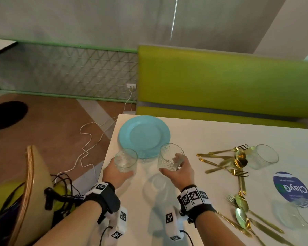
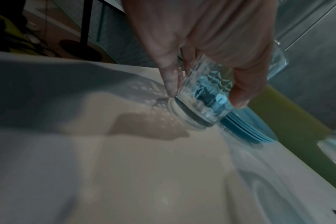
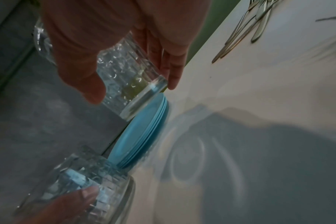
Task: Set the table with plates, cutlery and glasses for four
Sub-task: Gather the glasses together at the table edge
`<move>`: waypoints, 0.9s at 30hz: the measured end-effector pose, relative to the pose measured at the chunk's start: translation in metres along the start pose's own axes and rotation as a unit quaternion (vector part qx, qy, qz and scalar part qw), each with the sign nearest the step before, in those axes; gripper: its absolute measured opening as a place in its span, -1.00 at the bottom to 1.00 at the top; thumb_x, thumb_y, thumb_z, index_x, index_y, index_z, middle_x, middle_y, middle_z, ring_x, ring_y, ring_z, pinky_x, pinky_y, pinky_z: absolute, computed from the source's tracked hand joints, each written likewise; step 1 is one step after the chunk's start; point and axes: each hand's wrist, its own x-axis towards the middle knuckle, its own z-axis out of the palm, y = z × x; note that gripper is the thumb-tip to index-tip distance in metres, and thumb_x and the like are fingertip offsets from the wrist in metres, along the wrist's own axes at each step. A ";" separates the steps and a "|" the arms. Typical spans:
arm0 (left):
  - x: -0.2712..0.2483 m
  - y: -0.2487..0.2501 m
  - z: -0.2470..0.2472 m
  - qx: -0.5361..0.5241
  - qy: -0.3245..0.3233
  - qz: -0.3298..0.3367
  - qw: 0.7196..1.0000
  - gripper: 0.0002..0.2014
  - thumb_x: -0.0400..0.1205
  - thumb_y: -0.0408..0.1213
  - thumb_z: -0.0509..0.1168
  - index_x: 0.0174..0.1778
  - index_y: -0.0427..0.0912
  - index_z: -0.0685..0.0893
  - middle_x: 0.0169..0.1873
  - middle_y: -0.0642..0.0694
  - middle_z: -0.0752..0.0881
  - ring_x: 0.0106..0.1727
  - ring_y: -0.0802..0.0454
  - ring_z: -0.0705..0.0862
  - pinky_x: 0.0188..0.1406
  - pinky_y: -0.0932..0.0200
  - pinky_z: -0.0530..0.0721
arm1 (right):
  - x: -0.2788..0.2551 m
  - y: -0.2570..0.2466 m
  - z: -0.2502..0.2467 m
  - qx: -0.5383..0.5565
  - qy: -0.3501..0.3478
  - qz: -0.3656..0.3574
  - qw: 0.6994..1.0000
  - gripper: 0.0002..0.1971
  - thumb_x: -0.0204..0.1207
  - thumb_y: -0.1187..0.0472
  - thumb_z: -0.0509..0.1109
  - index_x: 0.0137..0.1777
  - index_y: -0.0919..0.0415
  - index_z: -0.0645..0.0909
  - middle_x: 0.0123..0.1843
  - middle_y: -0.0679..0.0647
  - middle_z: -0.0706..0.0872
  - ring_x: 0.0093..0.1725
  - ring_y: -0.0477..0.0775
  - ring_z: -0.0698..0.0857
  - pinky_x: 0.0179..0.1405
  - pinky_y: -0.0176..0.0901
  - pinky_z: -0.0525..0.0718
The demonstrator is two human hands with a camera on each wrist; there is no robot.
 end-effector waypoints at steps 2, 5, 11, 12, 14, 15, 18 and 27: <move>0.002 -0.003 -0.003 0.017 -0.005 0.015 1.000 -0.22 0.22 -0.19 0.60 0.36 -0.14 0.48 0.26 -0.15 0.67 0.30 -0.16 0.62 0.23 0.10 0.56 | 0.001 0.001 0.007 -0.005 -0.005 0.007 1.000 -0.34 0.17 0.16 0.68 0.27 0.13 0.48 0.22 0.02 0.65 0.08 -0.09 0.58 0.12 -0.34 0.50; 0.005 -0.009 -0.005 0.015 -0.010 0.014 1.000 -0.21 0.28 -0.25 0.59 0.43 -0.14 0.42 0.29 -0.15 0.63 0.33 -0.17 0.59 0.20 0.11 0.51 | 0.001 0.002 0.018 -0.015 -0.018 0.019 1.000 -0.36 0.19 0.15 0.67 0.25 0.14 0.47 0.26 0.03 0.64 0.08 -0.09 0.56 0.07 -0.35 0.48; 0.002 -0.017 -0.008 -0.023 -0.012 0.022 0.999 -0.12 0.22 -0.35 0.64 0.45 -0.19 0.37 0.21 0.00 0.53 0.29 0.02 0.51 0.28 0.16 0.44 | -0.002 0.005 0.046 -0.038 -0.043 0.032 0.998 -0.37 0.19 0.15 0.66 0.24 0.19 0.47 0.23 0.03 0.64 0.16 0.01 0.62 0.04 -0.36 0.45; 0.002 -0.017 -0.009 -0.025 -0.012 0.020 0.999 -0.11 0.20 -0.33 0.65 0.43 -0.19 0.38 0.19 0.02 0.53 0.28 0.03 0.51 0.29 0.16 0.45 | -0.002 0.006 0.051 -0.039 -0.046 0.034 0.998 -0.35 0.19 0.15 0.66 0.26 0.19 0.47 0.24 0.04 0.64 0.20 0.03 0.63 0.05 -0.36 0.45; 0.002 -0.021 -0.011 -0.021 -0.011 0.008 1.000 -0.03 0.14 -0.22 0.66 0.46 -0.18 0.35 0.30 -0.05 0.54 0.38 -0.04 0.51 0.39 0.03 0.49 | -0.003 0.005 0.059 -0.041 -0.050 0.037 0.997 -0.30 0.18 0.15 0.66 0.32 0.19 0.46 0.25 0.05 0.65 0.23 0.05 0.63 0.07 -0.37 0.46; 0.002 -0.024 -0.012 -0.018 -0.012 0.000 1.000 0.01 0.15 -0.20 0.66 0.51 -0.17 0.32 0.40 -0.11 0.50 0.45 -0.09 0.47 0.43 -0.04 0.47 | -0.004 0.005 0.062 -0.042 -0.052 0.037 0.997 -0.29 0.19 0.15 0.66 0.33 0.19 0.45 0.25 0.05 0.65 0.24 0.06 0.63 0.07 -0.37 0.47; 0.000 -0.030 -0.013 -0.009 -0.010 -0.016 1.000 0.04 0.24 -0.23 0.64 0.58 -0.19 0.20 0.53 -0.17 0.37 0.54 -0.13 0.36 0.51 -0.07 0.38 | -0.006 0.004 0.068 -0.039 -0.054 0.040 0.997 -0.29 0.20 0.19 0.66 0.35 0.18 0.44 0.26 0.06 0.65 0.24 0.08 0.63 0.08 -0.34 0.48; -0.015 -0.034 -0.020 0.005 0.030 0.010 0.999 0.06 0.23 -0.21 0.65 0.59 -0.19 0.19 0.53 -0.18 0.36 0.58 -0.14 0.25 0.56 -0.10 0.28 | -0.007 -0.002 0.060 -0.075 -0.078 0.051 0.993 -0.06 0.24 0.18 0.65 0.57 0.10 0.19 0.38 0.16 0.60 0.38 0.17 0.57 0.29 -0.18 0.52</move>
